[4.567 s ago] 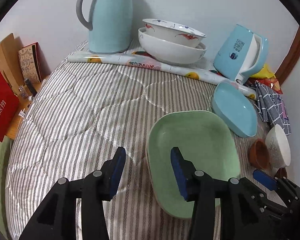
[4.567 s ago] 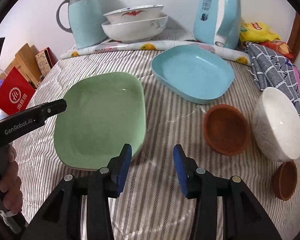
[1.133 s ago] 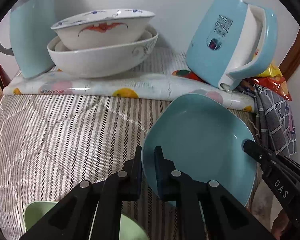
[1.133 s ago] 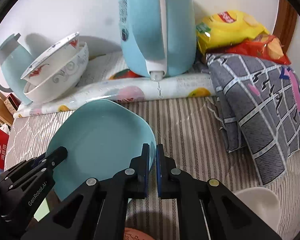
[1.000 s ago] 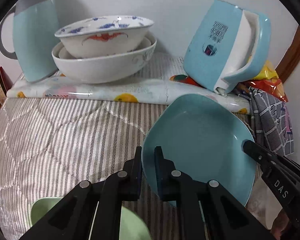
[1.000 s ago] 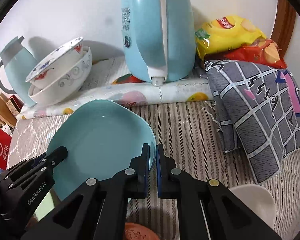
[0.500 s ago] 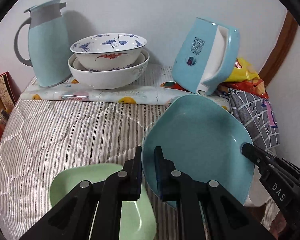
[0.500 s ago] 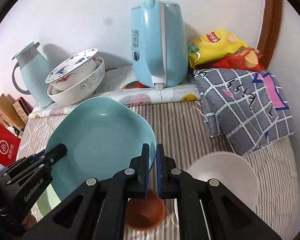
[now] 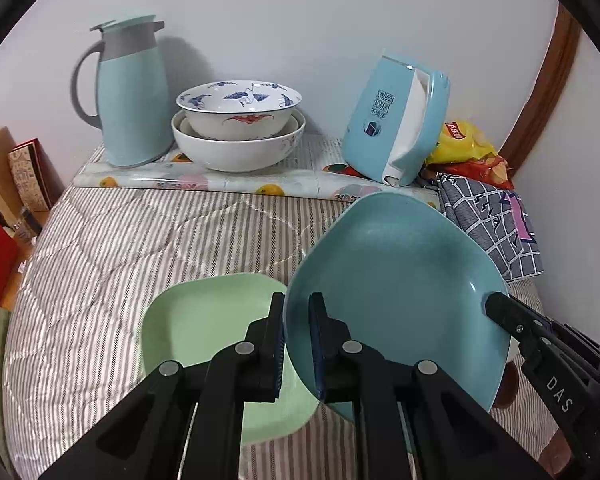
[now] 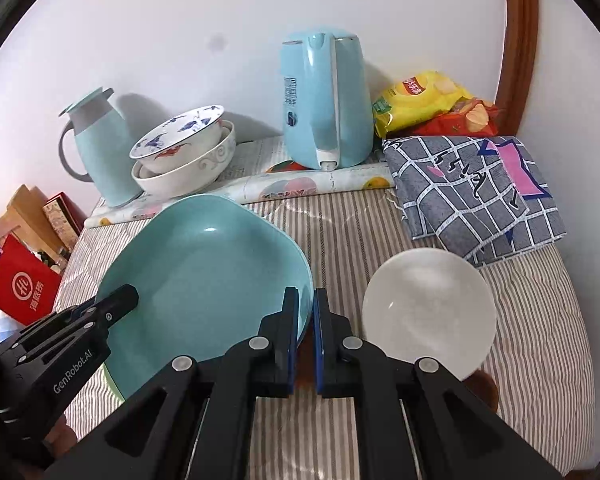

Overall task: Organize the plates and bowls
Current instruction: 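Carry the light-blue plate over the green plate with both grippers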

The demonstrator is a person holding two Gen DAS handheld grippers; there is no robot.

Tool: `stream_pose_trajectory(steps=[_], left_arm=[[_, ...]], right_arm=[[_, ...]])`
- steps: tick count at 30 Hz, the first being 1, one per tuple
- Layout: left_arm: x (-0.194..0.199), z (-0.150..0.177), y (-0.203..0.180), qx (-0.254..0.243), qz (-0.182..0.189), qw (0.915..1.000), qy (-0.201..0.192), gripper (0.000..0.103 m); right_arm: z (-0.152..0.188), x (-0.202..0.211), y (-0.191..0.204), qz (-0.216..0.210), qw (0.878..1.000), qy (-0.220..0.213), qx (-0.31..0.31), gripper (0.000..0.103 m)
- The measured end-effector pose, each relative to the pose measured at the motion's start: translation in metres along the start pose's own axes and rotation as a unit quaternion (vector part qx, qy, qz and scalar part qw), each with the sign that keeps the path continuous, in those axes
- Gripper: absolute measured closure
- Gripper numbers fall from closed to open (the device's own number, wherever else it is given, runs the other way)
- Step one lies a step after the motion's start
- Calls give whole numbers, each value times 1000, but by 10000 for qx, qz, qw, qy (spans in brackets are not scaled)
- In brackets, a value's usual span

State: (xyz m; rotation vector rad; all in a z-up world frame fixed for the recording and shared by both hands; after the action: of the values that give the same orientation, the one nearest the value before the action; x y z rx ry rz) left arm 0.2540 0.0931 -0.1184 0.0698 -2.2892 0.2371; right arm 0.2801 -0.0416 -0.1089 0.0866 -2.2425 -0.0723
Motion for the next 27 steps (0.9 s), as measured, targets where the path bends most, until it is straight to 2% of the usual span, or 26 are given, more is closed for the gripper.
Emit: stream_pose_trajectory(steps=[13,27], left_arm=[[28,18,30,130,-107,9998,-62,91],[33,33,61,311,-112,9995,1,91]], right_arm=[[20,23,28,-180,9998,-46,65,96],[44,23,57,-237,9997,31,101,96]])
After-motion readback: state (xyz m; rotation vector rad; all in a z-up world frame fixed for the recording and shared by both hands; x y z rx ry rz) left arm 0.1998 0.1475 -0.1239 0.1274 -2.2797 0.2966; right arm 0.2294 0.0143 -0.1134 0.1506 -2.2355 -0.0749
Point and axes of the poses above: each gripper's, at about its wrist camera, not at the fingertips, and x roughly against the way its jaws point, y to its left, z to its underside, the point moved 8 cm from there along -x, roughly the way its jaws point, and after that the axes turned 4 degrees about -y, right-handed, at the moved point
